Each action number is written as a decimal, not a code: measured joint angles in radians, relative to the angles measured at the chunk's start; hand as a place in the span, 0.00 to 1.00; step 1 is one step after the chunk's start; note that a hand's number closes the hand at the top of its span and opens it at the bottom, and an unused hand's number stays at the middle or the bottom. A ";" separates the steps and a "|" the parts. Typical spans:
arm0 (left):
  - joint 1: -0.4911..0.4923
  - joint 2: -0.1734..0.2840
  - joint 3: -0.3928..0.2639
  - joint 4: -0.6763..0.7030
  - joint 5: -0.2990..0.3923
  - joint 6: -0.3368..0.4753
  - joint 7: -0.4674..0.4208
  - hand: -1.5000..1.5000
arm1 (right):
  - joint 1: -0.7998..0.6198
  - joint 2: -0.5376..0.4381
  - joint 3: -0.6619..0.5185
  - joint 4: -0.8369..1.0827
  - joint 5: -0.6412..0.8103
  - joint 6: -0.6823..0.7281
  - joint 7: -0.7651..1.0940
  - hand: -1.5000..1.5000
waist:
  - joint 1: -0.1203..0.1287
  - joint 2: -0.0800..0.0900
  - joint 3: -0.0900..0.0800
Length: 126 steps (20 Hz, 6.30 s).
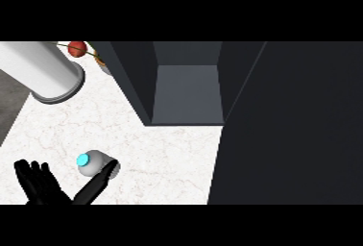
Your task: Pick up the bottled water, place it into the cabinet and close the cabinet
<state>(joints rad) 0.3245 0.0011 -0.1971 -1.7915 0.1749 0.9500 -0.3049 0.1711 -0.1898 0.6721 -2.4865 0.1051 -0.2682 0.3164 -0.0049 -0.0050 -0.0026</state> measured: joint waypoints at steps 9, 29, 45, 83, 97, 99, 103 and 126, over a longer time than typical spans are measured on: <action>-0.095 -0.001 0.032 0.256 0.255 -0.078 -0.265 0.00 | -0.014 -0.032 0.008 0.000 0.004 -0.030 -0.007 0.00 | -0.002 0.001 0.000; -0.256 0.000 0.086 0.749 0.654 -0.238 -0.695 0.00 | -0.044 -0.076 0.046 0.003 0.016 -0.091 -0.003 0.00 | -0.004 0.003 0.001; -0.334 0.002 0.095 0.944 0.793 -0.459 -0.830 1.00 | -0.014 -0.118 0.054 0.008 0.009 -0.114 -0.050 0.00 | -0.004 0.003 0.002; -0.319 0.213 -0.286 0.426 0.514 -0.627 -0.363 1.00 | -0.046 -0.155 0.078 0.010 0.002 -0.174 -0.046 0.00 | 0.001 0.001 0.003; -0.515 0.113 -0.335 0.274 0.331 -0.358 -0.092 1.00 | -0.037 -0.176 0.052 0.002 -0.008 -0.168 -0.049 0.00 | -0.004 0.002 0.003; -0.546 0.097 -0.333 0.278 0.309 -0.339 -0.068 1.00 | -0.033 -0.179 0.061 -0.001 -0.007 -0.171 -0.053 0.00 | -0.005 0.002 0.003; -0.639 0.080 -0.285 0.314 0.274 -0.318 -0.018 1.00 | -0.024 -0.186 0.050 -0.002 -0.014 -0.166 -0.069 0.00 | -0.006 0.003 0.003; -1.161 0.007 -0.046 0.958 0.131 -0.265 0.043 1.00 | -0.022 -0.192 0.071 0.006 -0.030 -0.178 -0.105 0.00 | -0.021 0.007 0.002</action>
<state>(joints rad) -0.8365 0.0085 -0.2427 -0.8334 0.3060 0.6853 -0.2620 0.1487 -0.3816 0.7432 -2.4805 0.0751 -0.4457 0.2118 -0.0259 0.0023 -0.0004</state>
